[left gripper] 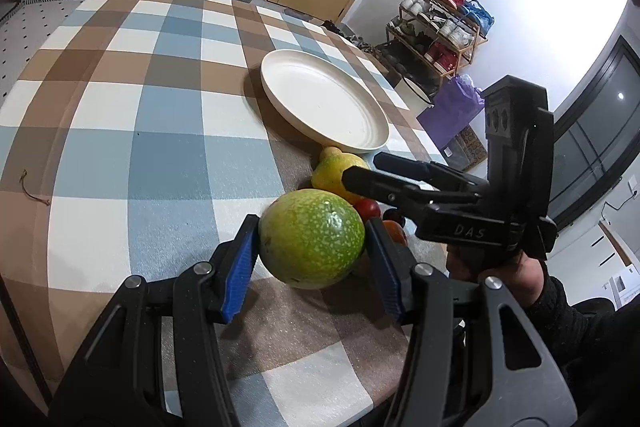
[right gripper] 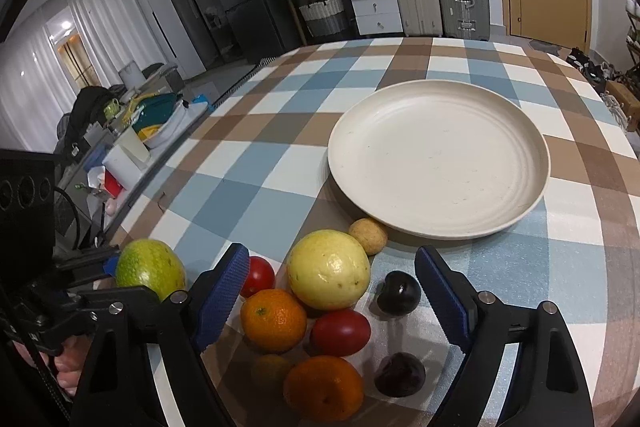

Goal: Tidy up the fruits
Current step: 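Lift the green citrus with the left gripper while the right gripper grasps the yellow citrus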

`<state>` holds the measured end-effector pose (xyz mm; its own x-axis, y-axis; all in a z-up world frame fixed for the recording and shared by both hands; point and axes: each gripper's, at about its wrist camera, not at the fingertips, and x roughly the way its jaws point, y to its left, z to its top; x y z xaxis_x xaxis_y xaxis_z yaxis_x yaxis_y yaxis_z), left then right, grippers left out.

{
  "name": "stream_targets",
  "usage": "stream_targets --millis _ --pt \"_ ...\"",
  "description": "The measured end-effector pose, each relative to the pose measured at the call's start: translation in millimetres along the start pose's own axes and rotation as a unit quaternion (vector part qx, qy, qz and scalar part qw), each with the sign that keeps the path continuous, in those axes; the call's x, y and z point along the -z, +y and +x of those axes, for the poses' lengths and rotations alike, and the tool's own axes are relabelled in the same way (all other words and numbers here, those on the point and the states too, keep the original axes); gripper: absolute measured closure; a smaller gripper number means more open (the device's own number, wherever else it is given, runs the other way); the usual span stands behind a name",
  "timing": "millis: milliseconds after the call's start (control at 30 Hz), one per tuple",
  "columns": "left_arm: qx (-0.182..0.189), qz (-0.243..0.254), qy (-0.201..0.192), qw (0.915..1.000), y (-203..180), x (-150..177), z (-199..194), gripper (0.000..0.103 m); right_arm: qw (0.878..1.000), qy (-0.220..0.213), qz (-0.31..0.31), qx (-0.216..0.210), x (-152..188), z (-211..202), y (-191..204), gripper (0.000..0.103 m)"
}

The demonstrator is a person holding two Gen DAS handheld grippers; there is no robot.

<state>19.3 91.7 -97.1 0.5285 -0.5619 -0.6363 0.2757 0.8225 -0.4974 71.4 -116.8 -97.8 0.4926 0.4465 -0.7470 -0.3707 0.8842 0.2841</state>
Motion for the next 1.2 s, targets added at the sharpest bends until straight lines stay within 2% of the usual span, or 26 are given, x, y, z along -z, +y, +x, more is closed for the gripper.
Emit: stream_targets --millis 233,333,400,467,800,1200 --pt "0.002 -0.001 0.002 1.0000 1 0 1 0.052 1.000 0.017 -0.007 0.003 -2 10 2 0.026" --pt "0.001 -0.002 0.002 1.0000 1 0 0 0.052 1.000 0.023 -0.014 0.007 -2 14 4 0.034" --pt "0.000 -0.004 0.003 1.0000 3 1 1 0.052 0.999 0.026 -0.027 0.005 -2 15 8 0.050" --pt "0.000 -0.004 0.003 1.0000 3 1 2 0.052 0.999 0.036 -0.036 0.010 -1 19 10 0.052" --pt "-0.003 0.001 -0.001 1.0000 1 -2 0 0.052 0.999 0.027 -0.045 0.010 3 16 13 0.053" --pt "-0.003 0.016 -0.001 0.9999 -13 -26 7 0.052 0.999 -0.019 -0.007 -0.039 -7 -9 -3 0.053"
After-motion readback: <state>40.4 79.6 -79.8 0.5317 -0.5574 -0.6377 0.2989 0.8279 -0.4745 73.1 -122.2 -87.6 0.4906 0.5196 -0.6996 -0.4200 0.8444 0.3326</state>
